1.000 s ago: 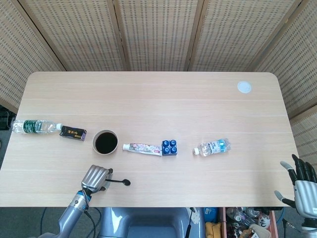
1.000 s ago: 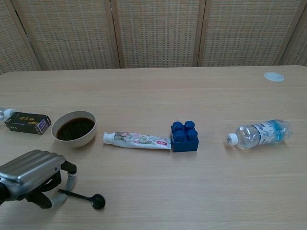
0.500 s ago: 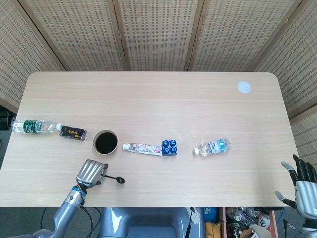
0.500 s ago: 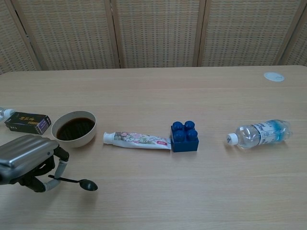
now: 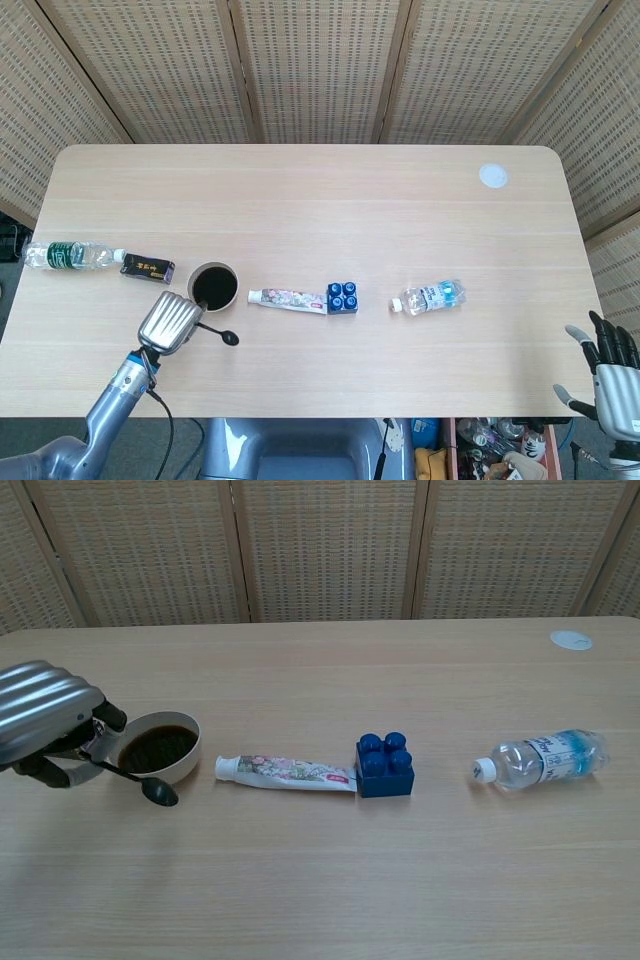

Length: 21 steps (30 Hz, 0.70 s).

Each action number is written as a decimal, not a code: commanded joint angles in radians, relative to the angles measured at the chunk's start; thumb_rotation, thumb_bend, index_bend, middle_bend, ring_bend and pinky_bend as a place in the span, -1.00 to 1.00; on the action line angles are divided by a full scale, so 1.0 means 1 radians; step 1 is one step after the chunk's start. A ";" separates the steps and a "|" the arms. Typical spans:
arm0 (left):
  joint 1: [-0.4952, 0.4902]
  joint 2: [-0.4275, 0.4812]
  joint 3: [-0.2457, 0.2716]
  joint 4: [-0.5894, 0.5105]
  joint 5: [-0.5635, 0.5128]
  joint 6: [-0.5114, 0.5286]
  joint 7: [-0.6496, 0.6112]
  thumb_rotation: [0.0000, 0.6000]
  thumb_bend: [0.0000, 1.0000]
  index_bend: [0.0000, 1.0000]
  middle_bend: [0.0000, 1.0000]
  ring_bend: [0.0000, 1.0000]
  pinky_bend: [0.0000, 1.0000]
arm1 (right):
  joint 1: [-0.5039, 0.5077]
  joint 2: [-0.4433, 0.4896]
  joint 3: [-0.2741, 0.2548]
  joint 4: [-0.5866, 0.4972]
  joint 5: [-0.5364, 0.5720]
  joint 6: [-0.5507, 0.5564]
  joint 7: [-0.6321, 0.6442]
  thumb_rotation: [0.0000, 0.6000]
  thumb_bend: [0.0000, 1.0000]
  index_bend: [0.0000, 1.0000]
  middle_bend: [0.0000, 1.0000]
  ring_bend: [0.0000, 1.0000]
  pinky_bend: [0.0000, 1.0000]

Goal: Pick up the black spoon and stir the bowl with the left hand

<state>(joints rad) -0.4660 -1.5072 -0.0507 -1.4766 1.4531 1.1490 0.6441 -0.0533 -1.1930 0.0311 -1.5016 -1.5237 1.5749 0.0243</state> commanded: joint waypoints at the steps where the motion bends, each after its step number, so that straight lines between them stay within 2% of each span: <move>1: -0.042 0.047 -0.028 0.004 0.038 0.002 0.048 1.00 -0.22 0.34 0.93 0.70 0.55 | -0.001 0.000 0.001 0.000 -0.001 0.002 0.001 1.00 -0.62 -0.56 -0.85 -1.00 -1.00; 5: -0.087 0.082 -0.045 0.049 0.073 -0.017 0.098 1.00 -0.22 0.34 0.93 0.70 0.55 | 0.000 -0.002 0.000 0.001 0.000 -0.001 0.004 1.00 -0.62 -0.56 -0.85 -1.00 -1.00; 10: -0.140 0.103 -0.042 0.120 0.115 -0.062 0.128 1.00 -0.22 0.34 0.93 0.70 0.55 | 0.001 -0.005 0.001 0.005 0.000 -0.002 0.008 1.00 -0.62 -0.56 -0.85 -1.00 -1.00; 21: -0.210 0.084 -0.016 0.243 0.164 -0.134 0.178 1.00 -0.22 0.35 0.93 0.70 0.55 | 0.001 -0.010 0.002 0.015 0.006 -0.008 0.014 1.00 -0.62 -0.56 -0.85 -1.00 -1.00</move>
<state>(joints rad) -0.6659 -1.4163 -0.0751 -1.2477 1.6088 1.0275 0.8119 -0.0518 -1.2029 0.0328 -1.4874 -1.5180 1.5674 0.0382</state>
